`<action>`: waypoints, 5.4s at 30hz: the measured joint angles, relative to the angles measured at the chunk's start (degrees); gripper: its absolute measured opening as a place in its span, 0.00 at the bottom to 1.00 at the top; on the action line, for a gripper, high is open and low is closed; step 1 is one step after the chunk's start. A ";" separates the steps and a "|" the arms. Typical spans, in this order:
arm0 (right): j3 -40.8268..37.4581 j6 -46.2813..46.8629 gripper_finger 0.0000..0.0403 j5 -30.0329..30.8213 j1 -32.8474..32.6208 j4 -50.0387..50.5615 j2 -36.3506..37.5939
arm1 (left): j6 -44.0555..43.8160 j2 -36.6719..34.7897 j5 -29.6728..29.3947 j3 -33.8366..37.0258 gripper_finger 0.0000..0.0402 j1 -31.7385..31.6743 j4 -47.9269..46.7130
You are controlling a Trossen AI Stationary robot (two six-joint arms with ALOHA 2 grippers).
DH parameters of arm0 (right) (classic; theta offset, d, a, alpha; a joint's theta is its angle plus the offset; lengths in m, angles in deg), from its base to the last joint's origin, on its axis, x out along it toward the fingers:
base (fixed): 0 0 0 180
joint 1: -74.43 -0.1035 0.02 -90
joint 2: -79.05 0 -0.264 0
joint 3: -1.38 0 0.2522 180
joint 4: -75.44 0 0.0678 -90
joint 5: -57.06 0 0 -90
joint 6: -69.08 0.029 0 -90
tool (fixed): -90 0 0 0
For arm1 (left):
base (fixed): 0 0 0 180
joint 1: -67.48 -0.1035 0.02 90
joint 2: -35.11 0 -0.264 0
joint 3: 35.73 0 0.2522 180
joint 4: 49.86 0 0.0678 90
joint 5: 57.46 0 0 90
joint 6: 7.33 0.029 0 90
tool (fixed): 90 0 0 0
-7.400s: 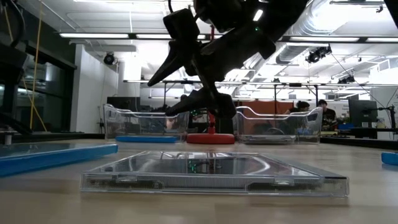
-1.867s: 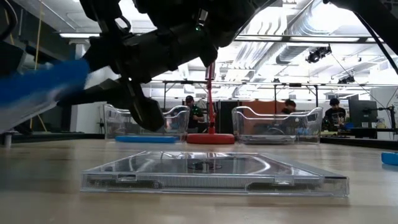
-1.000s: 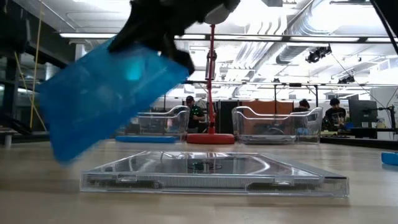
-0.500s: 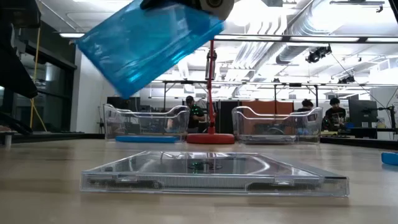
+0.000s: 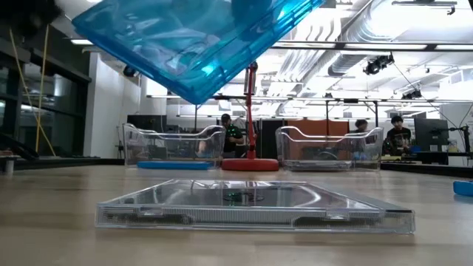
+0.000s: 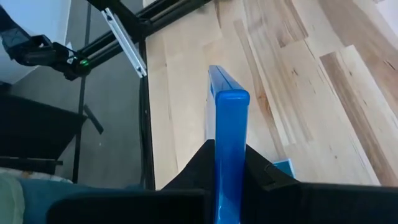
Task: Pick & place jewel cases by type
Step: Put the left blue cd case into the left transparent bin
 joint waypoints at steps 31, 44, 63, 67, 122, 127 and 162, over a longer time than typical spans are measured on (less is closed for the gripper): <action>0.00 -1.39 0.04 -0.03 -3.34 -3.95 -0.11 | 19.44 10.03 36.53 -0.04 0.26 -18.88 27.49; 0.00 -1.60 0.04 -0.09 -3.34 -3.75 -0.15 | 18.20 13.73 37.80 -0.11 0.26 -18.84 31.17; 0.00 -1.05 0.04 1.25 -4.26 -2.75 -0.11 | 21.85 13.60 34.07 -0.07 0.26 -18.71 30.19; 0.00 -0.38 0.03 1.54 -4.66 -2.91 -0.11 | 21.85 13.59 32.08 -0.04 0.26 -18.70 28.58; 0.04 -1.21 0.05 2.19 -4.28 -3.19 -0.02 | 16.62 22.82 35.47 0.00 0.75 -19.58 37.05; 0.04 -1.26 0.03 2.16 -4.26 -3.19 -0.02 | 16.30 23.56 36.30 0.00 0.67 -19.89 37.04; 0.04 -1.14 0.09 0.96 -4.35 -2.92 0.58 | 20.46 23.50 38.44 -0.09 0.04 -20.59 37.75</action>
